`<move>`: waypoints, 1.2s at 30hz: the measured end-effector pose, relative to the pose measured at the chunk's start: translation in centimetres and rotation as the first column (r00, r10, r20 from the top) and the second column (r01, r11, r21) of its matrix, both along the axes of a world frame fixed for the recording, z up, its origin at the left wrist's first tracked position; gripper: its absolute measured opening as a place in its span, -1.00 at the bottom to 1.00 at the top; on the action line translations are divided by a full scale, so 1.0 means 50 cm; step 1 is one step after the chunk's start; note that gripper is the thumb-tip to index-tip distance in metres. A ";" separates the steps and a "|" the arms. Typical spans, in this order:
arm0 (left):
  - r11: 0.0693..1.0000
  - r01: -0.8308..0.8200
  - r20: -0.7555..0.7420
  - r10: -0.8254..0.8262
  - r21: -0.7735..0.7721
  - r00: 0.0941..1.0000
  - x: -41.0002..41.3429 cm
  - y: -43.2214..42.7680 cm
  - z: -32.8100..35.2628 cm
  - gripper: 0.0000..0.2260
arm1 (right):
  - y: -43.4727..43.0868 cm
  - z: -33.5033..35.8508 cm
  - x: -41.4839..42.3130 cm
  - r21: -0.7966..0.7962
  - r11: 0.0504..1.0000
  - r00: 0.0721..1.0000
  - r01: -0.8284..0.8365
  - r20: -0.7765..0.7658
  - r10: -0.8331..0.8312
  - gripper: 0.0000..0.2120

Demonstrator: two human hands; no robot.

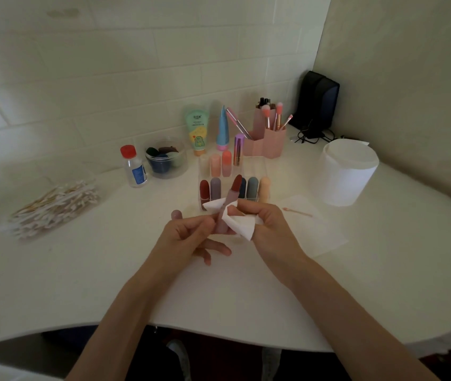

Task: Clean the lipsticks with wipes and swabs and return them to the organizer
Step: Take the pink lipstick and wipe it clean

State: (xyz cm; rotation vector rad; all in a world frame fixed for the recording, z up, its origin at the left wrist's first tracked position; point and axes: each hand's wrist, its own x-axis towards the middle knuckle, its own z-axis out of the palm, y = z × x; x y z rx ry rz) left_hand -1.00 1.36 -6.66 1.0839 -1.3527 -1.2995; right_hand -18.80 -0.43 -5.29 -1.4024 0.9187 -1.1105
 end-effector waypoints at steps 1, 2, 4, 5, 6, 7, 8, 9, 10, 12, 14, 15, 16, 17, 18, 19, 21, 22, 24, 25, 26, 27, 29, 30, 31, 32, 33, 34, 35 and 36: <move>1.000 0.012 0.008 -0.012 -0.009 1.000 0.001 0.000 0.000 -0.76 | -0.001 -0.001 -0.003 -0.006 1.000 1.000 -0.010 0.009 0.010 -0.84; 0.999 0.015 0.030 -0.015 -0.028 0.999 0.003 0.000 0.000 -0.77 | -0.001 -0.002 -0.004 -0.010 1.000 1.000 -0.014 0.009 0.014 -0.84; 0.997 -0.014 0.071 0.020 -0.078 0.997 0.005 -0.001 -0.003 -0.80 | -0.001 -0.004 -0.001 -0.021 1.000 1.000 -0.003 0.000 0.003 -0.85; 0.993 -0.057 0.084 0.066 -0.099 0.994 0.006 -0.002 -0.006 -0.80 | -0.001 -0.004 0.002 -0.036 0.999 1.000 0.003 -0.023 -0.004 -0.85; 0.988 -0.109 0.095 0.120 -0.112 0.988 0.006 -0.003 -0.008 -0.80 | 0.001 -0.002 0.008 -0.044 0.999 0.999 0.013 -0.051 -0.015 -0.85; 0.979 -0.162 0.099 0.174 -0.121 0.980 0.007 -0.005 -0.012 -0.78 | -0.002 -0.008 0.010 -0.045 0.999 0.997 0.021 -0.074 -0.024 -0.87; 0.971 -0.204 0.100 0.216 -0.123 0.971 0.007 -0.006 -0.013 -0.75 | -0.001 -0.012 0.013 -0.044 0.999 0.996 0.022 -0.089 -0.026 -0.89; 0.966 -0.225 0.108 0.239 -0.124 0.965 0.008 -0.006 -0.014 -0.75 | -0.002 -0.015 0.015 -0.045 0.999 0.994 0.026 -0.108 -0.031 -0.90; 0.966 -0.229 0.125 0.243 -0.118 0.962 0.008 -0.007 -0.014 -0.77 | -0.002 -0.015 0.017 -0.045 0.999 0.992 0.028 -0.121 -0.034 -0.90; 0.987 -0.143 0.150 0.152 -0.068 0.977 0.006 -0.007 -0.011 -0.82 | -0.005 -0.019 0.013 -0.059 0.998 0.991 0.028 -0.129 -0.035 -0.88; 1.000 0.014 0.082 -0.016 0.022 0.997 0.002 -0.003 -0.005 -0.75 | 0.001 -0.007 0.009 -0.041 0.999 0.999 0.013 -0.049 -0.015 -0.89; 0.997 0.066 0.033 -0.068 0.049 0.997 0.003 -0.002 -0.004 -0.72 | 0.004 -0.002 0.006 -0.031 0.999 1.000 -0.007 -0.004 0.007 -0.88; 0.995 0.086 0.012 -0.086 0.050 0.996 0.003 0.000 -0.002 -0.73 | 0.004 -0.002 0.003 -0.036 0.999 1.000 -0.019 0.014 0.019 -0.87; 0.996 0.078 0.021 -0.079 0.032 0.997 0.005 -0.001 -0.003 -0.74 | 0.002 -0.004 0.001 -0.050 0.998 1.000 -0.022 0.001 0.022 -0.86; 0.998 0.057 0.042 -0.057 0.004 0.997 0.006 -0.001 -0.003 -0.76 | 0.002 -0.006 0.002 -0.065 0.998 1.000 -0.022 -0.022 0.020 -0.86; 0.999 0.024 0.058 -0.022 -0.029 0.998 0.008 -0.002 -0.004 -0.79 | 0.002 -0.008 0.005 -0.072 0.997 0.999 -0.020 -0.030 0.018 -0.88; 0.993 -0.061 0.106 0.072 -0.100 0.992 0.009 -0.004 -0.007 -0.86 | -0.002 -0.013 0.011 -0.067 0.998 0.997 0.011 -0.079 -0.016 -0.87; 0.986 -0.109 0.136 0.127 -0.129 0.983 0.010 -0.005 -0.008 -0.86 | -0.005 -0.017 0.014 -0.059 0.998 0.994 0.027 -0.108 -0.033 -0.87; 0.974 -0.182 0.146 0.202 -0.137 0.969 0.011 -0.006 -0.012 -0.87 | -0.004 -0.019 0.016 -0.034 0.999 0.993 0.035 -0.115 -0.039 -0.91; 0.973 -0.192 0.139 0.209 -0.126 0.968 0.009 -0.007 -0.012 -0.87 | -0.004 -0.018 0.017 -0.037 0.999 0.992 0.036 -0.118 -0.040 -0.91; 0.979 -0.174 0.134 0.187 -0.107 0.973 0.007 -0.005 -0.009 -0.89 | -0.004 -0.017 0.015 -0.045 0.998 0.992 0.038 -0.121 -0.044 -0.89; 0.988 -0.132 0.125 0.142 -0.083 0.982 0.005 -0.004 -0.006 -0.89 | -0.003 -0.016 0.010 -0.051 0.998 0.994 0.031 -0.107 -0.036 -0.88; 0.999 -0.026 0.085 0.027 -0.023 0.996 0.003 0.001 0.000 -0.77 | 0.002 -0.006 0.005 -0.035 0.999 0.999 0.003 -0.043 -0.005 -0.88; 1.000 0.014 0.078 -0.012 -0.017 0.997 0.005 0.002 0.000 -0.73 | 0.004 -0.003 0.005 -0.023 1.000 1.000 -0.008 -0.030 0.008 -0.88; 0.999 0.026 0.096 -0.023 -0.031 0.995 0.009 0.001 -0.002 -0.72 | 0.004 -0.003 0.005 -0.016 1.000 0.999 -0.005 -0.040 0.004 -0.87; 0.998 0.015 0.125 -0.008 -0.054 0.992 0.013 -0.001 -0.005 -0.74 | 0.003 -0.006 0.007 -0.023 1.000 0.998 0.010 -0.067 -0.012 -0.86; 0.997 -0.019 0.149 0.030 -0.077 0.988 0.015 -0.003 -0.009 -0.78 | 0.003 -0.009 0.008 -0.036 0.999 0.995 0.023 -0.096 -0.027 -0.87; 0.993 -0.070 0.150 0.083 -0.091 0.985 0.015 -0.005 -0.012 -0.83 | 0.002 -0.010 0.011 -0.034 0.999 0.992 0.035 -0.116 -0.038 -0.87; 0.986 -0.134 0.131 0.146 -0.098 0.981 0.014 -0.006 -0.013 -0.84 | 0.001 -0.012 0.014 -0.024 0.999 0.991 0.039 -0.124 -0.042 -0.86; 0.976 -0.192 0.109 0.203 -0.102 0.973 0.012 -0.006 -0.014 -0.81 | 0.000 -0.014 0.016 -0.018 0.999 0.991 0.043 -0.129 -0.045 -0.83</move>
